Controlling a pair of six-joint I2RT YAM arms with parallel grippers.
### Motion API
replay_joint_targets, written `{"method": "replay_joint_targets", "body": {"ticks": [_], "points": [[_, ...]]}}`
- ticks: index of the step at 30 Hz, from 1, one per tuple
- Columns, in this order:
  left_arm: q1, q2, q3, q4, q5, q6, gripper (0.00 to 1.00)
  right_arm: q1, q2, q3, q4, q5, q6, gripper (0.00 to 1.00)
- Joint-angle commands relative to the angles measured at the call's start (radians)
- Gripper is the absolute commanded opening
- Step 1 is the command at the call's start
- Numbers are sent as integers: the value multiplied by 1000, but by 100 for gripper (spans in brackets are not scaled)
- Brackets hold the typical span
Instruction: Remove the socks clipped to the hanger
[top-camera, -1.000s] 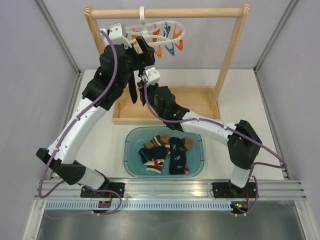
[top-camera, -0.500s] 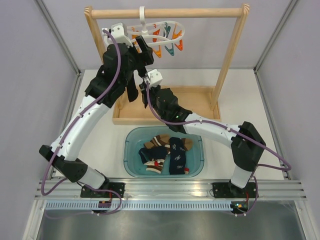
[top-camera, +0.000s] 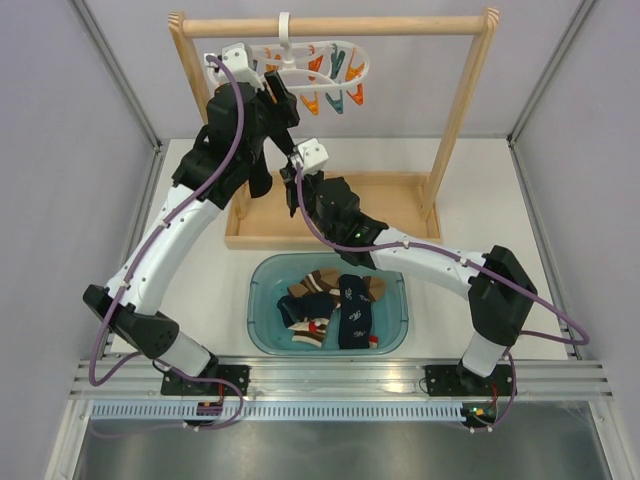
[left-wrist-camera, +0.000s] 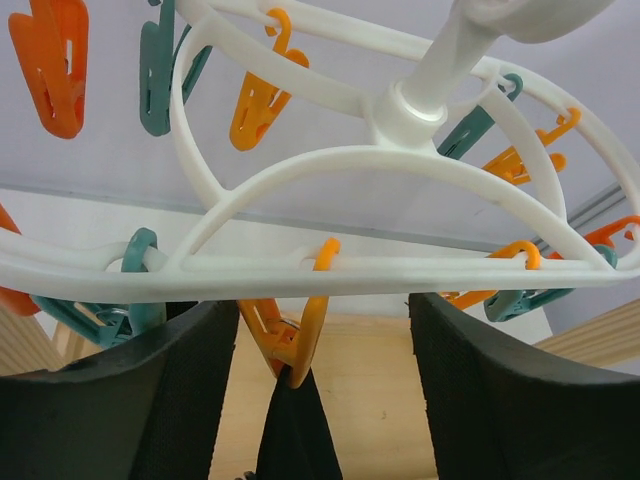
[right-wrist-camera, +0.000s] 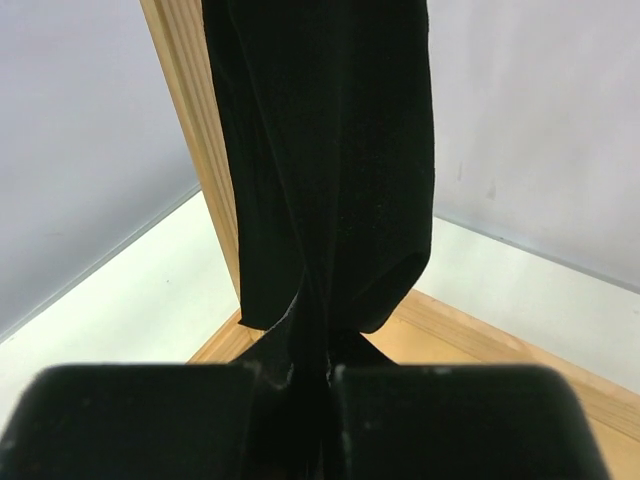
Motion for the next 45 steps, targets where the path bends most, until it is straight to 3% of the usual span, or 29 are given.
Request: {"method": "replay_joint_targets", "body": {"ticks": [1, 12, 19, 20, 31, 33, 34, 35, 37, 38, 41, 45], "points": [[5, 3, 44, 51, 19, 35, 69, 6, -37, 3, 25, -6, 0, 1], [5, -9, 26, 54, 21, 33, 30, 4, -40, -6, 27, -9, 1, 1], [5, -12, 15, 54, 18, 33, 13, 6, -41, -13, 30, -9, 3, 1], [5, -14, 13, 55, 18, 33, 4, 6, -43, -16, 33, -10, 1, 1], [5, -28, -25, 58, 24, 39, 2, 6, -70, -59, 31, 5, -5, 1], [5, -34, -31, 57, 29, 41, 11, 6, -81, -69, 33, 9, -5, 1], [5, -37, -37, 58, 32, 41, 24, 6, -86, -74, 34, 11, -3, 1], [5, -43, -46, 58, 36, 41, 48, 6, -90, -85, 35, 13, -5, 1], [5, -52, -63, 57, 44, 43, 66, 4, -104, -101, 30, 20, -3, 1], [5, -60, -71, 57, 44, 43, 83, 6, -110, -108, 28, 23, -6, 1], [2, -84, -105, 57, 55, 43, 100, 6, -135, -138, 19, 35, -9, 1], [2, -120, -154, 60, 85, 46, 100, 6, -184, -187, -1, 51, -8, 1]]}}
